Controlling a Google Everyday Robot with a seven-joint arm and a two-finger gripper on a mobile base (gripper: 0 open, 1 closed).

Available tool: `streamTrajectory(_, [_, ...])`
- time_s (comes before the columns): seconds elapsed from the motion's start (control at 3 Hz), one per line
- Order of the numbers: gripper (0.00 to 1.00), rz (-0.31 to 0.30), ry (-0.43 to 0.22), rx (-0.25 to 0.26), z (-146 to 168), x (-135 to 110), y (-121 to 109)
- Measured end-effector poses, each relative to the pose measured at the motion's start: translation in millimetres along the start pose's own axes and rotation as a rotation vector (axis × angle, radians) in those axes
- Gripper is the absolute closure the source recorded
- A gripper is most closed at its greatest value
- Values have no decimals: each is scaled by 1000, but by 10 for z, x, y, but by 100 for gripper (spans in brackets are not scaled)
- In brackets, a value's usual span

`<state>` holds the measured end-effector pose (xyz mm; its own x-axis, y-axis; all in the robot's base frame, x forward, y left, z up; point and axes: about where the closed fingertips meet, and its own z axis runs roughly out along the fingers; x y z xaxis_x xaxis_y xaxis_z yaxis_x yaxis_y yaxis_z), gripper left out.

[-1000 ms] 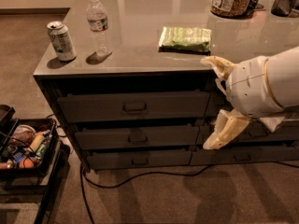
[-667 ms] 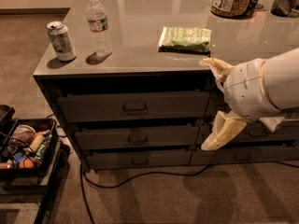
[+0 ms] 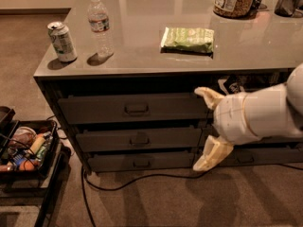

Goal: Open middle drawer

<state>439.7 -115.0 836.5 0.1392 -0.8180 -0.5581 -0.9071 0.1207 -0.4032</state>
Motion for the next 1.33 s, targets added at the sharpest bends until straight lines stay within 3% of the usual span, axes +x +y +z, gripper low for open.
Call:
streamTrajectory(0.33, [0, 38, -21, 1, 298, 163, 183])
streamTrajectory(0.67, [0, 63, -100, 12, 653, 303, 363])
streamTrajectory(1.0, [0, 23, -109, 12, 687, 301, 370])
streamTrajectory(1.33, [0, 24, -108, 8, 693, 302, 384])
